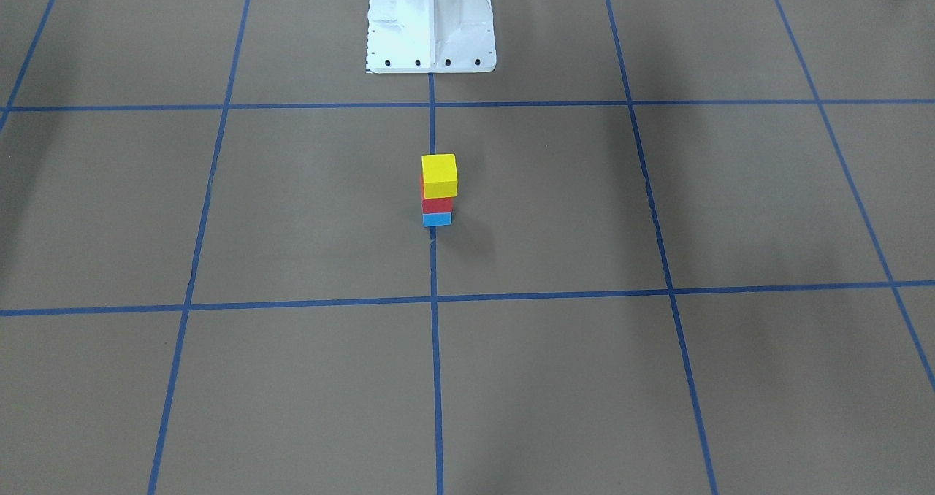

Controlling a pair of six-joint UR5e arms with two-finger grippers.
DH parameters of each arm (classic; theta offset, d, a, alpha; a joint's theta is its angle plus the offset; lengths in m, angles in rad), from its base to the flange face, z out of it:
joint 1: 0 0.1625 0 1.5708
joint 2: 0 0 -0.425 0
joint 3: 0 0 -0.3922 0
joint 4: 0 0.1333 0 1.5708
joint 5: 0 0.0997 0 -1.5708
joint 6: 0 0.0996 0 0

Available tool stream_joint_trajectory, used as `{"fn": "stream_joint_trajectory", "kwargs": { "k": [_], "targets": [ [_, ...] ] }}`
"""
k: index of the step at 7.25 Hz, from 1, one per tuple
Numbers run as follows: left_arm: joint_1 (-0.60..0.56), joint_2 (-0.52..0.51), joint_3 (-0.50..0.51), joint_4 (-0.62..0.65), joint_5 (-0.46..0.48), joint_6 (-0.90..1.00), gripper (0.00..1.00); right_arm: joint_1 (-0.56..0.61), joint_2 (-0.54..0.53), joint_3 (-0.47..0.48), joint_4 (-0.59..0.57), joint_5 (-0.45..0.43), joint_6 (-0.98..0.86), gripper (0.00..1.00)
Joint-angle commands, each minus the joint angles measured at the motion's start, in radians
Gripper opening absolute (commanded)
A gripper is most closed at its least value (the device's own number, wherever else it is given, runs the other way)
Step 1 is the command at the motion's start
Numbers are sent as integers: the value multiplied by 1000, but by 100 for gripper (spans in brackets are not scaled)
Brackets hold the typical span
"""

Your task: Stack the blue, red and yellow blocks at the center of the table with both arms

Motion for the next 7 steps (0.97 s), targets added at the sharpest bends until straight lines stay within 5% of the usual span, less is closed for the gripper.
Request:
{"fn": "stream_joint_trajectory", "kwargs": {
  "k": [1,7],
  "targets": [
    [0,-12,14,-1,-7,0,100,0,1,0,0,0,5,99],
    [0,-6,1,-30,-4,3,100,0,-2,-3,0,0,1,99]
  ]
}}
